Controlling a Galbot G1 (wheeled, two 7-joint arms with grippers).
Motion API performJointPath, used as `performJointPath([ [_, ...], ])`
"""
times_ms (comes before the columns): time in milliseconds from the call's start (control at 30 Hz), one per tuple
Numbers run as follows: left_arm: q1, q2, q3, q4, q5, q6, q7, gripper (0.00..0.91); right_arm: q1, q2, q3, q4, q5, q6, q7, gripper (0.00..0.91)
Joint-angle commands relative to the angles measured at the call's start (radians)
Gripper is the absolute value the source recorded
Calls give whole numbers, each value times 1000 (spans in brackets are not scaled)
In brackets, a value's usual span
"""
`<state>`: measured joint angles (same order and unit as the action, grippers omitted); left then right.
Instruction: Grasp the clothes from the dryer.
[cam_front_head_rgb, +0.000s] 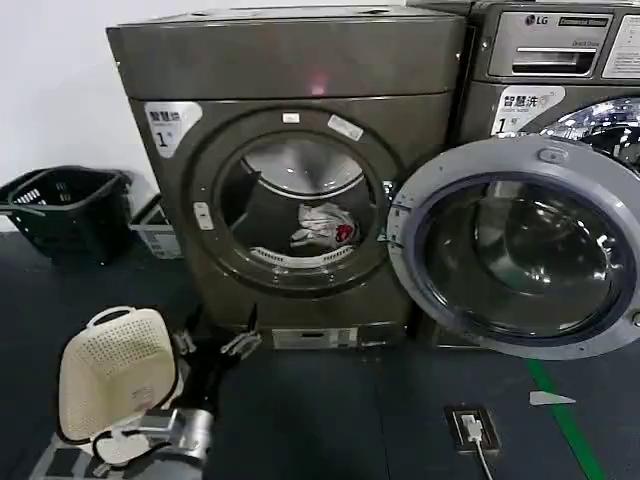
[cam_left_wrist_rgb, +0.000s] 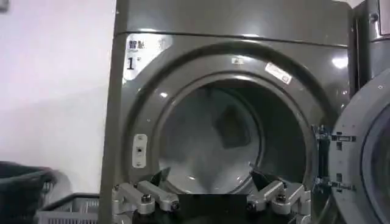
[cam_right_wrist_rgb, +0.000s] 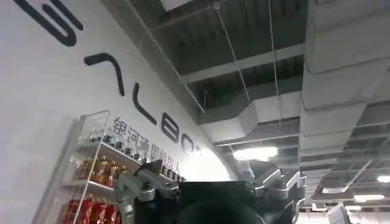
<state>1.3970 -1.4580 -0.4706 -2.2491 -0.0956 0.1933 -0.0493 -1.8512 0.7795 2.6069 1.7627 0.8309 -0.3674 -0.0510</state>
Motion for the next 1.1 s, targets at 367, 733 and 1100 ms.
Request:
performJointPath([
  [367, 15, 1, -1, -13, -10, 2, 4, 907, 1, 0, 1, 4, 2, 2, -5, 907],
  [733, 15, -9, 4, -14, -1, -5, 8, 907, 0, 0, -6, 4, 6, 56, -9, 907],
  [1100, 2, -10, -1, -5, 14, -14, 11, 907, 12, -8, -4, 1, 16, 80, -37, 907],
])
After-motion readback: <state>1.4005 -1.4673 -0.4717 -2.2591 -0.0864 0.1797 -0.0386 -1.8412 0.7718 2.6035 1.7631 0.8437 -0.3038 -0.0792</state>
